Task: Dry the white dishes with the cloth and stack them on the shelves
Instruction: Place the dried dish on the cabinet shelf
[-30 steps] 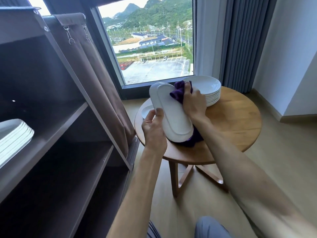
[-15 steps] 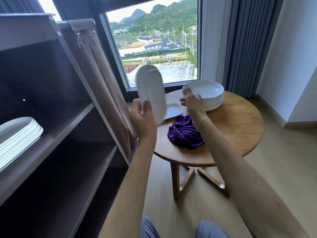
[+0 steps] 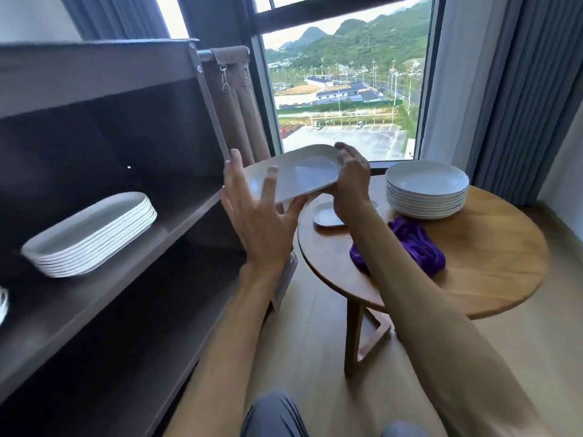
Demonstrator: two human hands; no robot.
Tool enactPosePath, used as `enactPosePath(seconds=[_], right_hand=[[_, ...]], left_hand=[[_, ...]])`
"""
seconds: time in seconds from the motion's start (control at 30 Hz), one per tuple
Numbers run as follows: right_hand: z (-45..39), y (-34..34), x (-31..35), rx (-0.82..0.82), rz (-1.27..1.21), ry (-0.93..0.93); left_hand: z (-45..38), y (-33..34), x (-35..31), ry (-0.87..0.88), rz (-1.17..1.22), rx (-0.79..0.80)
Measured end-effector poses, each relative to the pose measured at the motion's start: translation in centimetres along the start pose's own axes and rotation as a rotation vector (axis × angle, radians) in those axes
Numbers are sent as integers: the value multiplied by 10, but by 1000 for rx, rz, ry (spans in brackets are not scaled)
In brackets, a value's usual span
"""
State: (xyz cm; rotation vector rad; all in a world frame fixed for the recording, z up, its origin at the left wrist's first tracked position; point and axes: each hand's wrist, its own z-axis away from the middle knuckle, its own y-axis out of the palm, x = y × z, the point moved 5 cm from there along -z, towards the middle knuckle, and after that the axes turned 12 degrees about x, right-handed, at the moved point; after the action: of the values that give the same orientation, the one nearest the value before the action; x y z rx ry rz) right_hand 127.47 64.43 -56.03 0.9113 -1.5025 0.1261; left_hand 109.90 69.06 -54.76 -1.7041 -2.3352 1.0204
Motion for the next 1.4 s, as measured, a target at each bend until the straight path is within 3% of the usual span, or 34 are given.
enactPosePath(seconds=[0.1, 0.23, 0.37, 0.57, 0.73, 0.9, 1.17, 1.4], right_hand=[[-3, 33, -9, 41, -70, 12], [-5, 84, -27, 119, -101, 75], [0, 147, -53, 217, -83, 176], [25, 240, -76, 392, -205, 190], [35, 293, -98, 479, -55, 163], [41, 324, -122, 606, 23, 153], [22, 340, -136, 658, 179, 106], [7, 339, -166, 688, 171, 134]], left_hand=[[2, -18, 34, -263, 253, 80], [3, -46, 71, -341, 397, 25], [2, -77, 116, -466, 394, -58], [6, -133, 167, -504, 259, -230], [14, -165, 191, -524, 69, -301], [22, -182, 210, -589, -15, -333], [16, -177, 240, -747, -1, -273], [15, -160, 247, -782, 12, -271]])
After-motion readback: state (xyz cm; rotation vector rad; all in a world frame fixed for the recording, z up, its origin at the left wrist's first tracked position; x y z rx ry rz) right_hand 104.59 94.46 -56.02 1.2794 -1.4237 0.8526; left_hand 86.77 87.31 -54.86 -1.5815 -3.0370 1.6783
